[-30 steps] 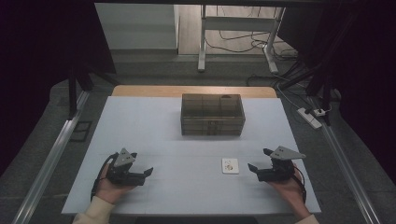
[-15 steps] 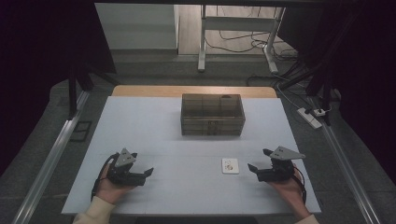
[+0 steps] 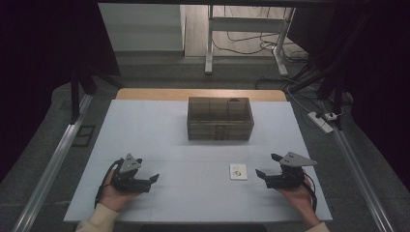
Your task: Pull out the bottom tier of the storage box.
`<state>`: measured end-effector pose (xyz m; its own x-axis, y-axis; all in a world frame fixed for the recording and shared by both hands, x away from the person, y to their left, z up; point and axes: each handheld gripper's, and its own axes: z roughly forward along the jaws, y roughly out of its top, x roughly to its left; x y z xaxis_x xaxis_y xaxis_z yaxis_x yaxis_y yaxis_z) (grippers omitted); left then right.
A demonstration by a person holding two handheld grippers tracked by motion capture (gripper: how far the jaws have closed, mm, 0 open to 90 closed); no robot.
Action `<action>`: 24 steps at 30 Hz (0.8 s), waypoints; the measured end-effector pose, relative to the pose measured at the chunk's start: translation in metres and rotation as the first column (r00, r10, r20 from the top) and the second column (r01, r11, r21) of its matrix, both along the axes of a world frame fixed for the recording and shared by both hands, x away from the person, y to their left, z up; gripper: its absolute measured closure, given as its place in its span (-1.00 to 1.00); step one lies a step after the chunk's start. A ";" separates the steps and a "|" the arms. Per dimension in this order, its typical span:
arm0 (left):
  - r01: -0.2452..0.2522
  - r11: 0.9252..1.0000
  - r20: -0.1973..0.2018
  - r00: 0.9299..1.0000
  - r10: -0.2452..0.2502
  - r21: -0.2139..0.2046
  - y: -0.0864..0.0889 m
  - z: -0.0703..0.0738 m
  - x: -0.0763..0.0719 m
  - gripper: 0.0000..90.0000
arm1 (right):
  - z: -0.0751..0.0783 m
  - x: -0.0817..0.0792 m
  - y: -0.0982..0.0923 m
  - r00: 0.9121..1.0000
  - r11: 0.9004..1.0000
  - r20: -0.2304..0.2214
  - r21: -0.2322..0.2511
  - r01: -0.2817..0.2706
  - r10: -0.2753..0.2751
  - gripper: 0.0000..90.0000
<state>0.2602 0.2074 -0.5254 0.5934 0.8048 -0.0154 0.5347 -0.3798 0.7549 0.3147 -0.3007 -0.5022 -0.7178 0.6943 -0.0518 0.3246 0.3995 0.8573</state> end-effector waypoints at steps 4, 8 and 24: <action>0.016 1.000 0.010 1.000 -0.016 0.001 -0.001 0.001 -0.002 -0.69 | 0.001 -0.001 0.002 1.000 1.000 0.011 0.011 -0.002 0.002 -0.74; 0.018 1.000 0.002 1.000 -0.018 -0.001 -0.002 0.000 -0.001 -0.68 | 0.002 -0.003 0.006 1.000 1.000 0.021 0.014 -0.007 0.007 -0.74; 0.018 1.000 -0.009 1.000 -0.018 0.004 -0.001 -0.002 0.000 -0.68 | 0.000 -0.006 0.024 0.999 0.999 0.020 0.005 -0.038 0.038 -0.73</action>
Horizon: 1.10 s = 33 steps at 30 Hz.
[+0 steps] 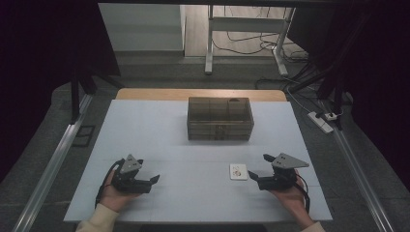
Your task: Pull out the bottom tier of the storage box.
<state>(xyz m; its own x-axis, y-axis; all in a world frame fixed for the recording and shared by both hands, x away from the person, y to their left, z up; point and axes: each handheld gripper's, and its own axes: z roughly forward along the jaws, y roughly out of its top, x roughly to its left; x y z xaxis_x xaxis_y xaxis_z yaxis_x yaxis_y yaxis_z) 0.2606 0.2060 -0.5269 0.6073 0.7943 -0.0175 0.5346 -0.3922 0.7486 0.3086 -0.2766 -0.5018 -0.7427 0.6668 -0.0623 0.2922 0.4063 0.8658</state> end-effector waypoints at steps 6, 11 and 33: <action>0.004 1.000 -0.003 1.000 -0.004 0.003 0.000 0.000 0.000 -0.68 | -0.001 -0.001 0.004 1.000 1.000 0.003 -0.007 -0.008 0.008 -0.73; 0.004 1.000 -0.005 1.000 -0.004 0.004 0.000 -0.001 0.000 -0.69 | -0.002 -0.002 0.008 1.000 1.000 0.003 -0.013 -0.012 0.012 -0.73; -0.006 1.000 -0.012 1.000 0.006 0.002 0.001 -0.001 0.001 -0.69 | -0.004 -0.007 0.021 0.999 0.998 -0.006 -0.033 -0.052 0.052 -0.73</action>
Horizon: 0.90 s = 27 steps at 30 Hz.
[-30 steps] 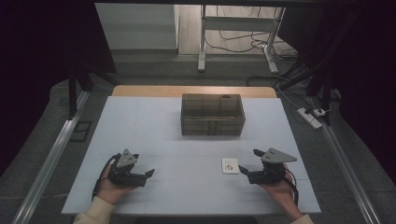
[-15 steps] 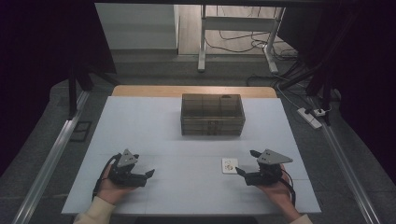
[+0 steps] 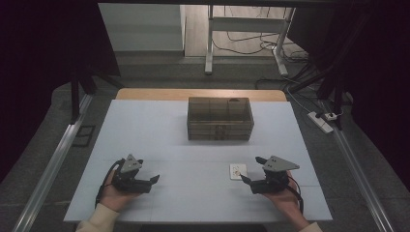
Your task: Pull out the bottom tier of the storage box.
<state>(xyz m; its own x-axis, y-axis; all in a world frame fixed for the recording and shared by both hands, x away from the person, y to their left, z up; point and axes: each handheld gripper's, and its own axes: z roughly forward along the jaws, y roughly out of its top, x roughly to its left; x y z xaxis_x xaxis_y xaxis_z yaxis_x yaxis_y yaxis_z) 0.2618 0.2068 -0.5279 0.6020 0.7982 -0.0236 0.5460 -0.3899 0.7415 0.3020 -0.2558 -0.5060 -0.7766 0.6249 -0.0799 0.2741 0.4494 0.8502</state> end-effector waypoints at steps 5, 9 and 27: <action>-0.002 1.000 -0.001 1.000 0.002 0.001 0.000 -0.001 0.000 -0.69 | -0.001 -0.001 0.001 1.000 1.000 0.004 -0.004 -0.002 0.002 -0.73; -0.002 1.000 -0.001 1.000 0.002 0.001 0.000 -0.001 0.001 -0.69 | -0.001 -0.001 0.002 1.000 1.000 0.012 -0.016 -0.003 0.004 -0.73; 0.001 1.000 -0.006 1.000 -0.001 0.009 0.000 -0.002 0.001 -0.69 | -0.005 -0.010 0.009 0.993 0.993 0.109 -0.114 -0.032 0.044 -0.69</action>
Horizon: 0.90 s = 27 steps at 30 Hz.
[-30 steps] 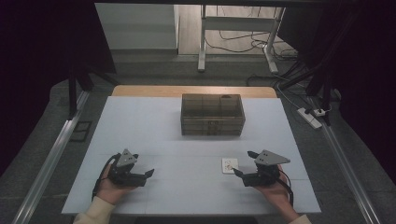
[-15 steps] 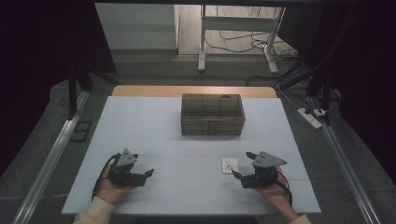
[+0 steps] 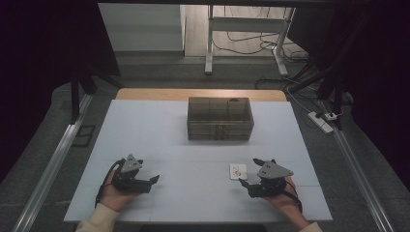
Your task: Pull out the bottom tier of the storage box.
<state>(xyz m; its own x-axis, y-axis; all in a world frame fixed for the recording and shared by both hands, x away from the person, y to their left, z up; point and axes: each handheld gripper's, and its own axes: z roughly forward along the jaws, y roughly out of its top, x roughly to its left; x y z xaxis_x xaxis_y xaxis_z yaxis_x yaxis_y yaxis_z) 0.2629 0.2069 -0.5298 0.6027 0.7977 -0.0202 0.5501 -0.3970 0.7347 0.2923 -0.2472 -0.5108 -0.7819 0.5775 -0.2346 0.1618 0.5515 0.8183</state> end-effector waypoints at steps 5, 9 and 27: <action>0.001 1.000 0.000 1.000 -0.001 0.002 0.000 0.000 0.000 -0.69 | -0.001 -0.001 0.001 1.000 1.000 0.028 -0.026 0.004 -0.003 -0.68; 0.001 1.000 -0.001 1.000 -0.001 0.001 0.000 0.000 0.000 -0.68 | -0.001 -0.001 0.001 0.999 0.999 0.041 -0.032 0.006 -0.005 -0.68; 0.003 1.000 -0.003 1.000 -0.003 0.004 0.000 -0.001 0.001 -0.68 | -0.003 -0.004 0.001 0.993 0.997 0.116 -0.071 0.009 -0.001 -0.67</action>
<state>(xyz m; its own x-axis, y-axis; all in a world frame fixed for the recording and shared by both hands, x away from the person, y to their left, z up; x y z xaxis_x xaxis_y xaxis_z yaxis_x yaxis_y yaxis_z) 0.2637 0.2068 -0.5309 0.6047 0.7962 -0.0189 0.5512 -0.4013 0.7315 0.2888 -0.2459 -0.5138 -0.7444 0.5598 -0.3641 0.0711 0.6085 0.7903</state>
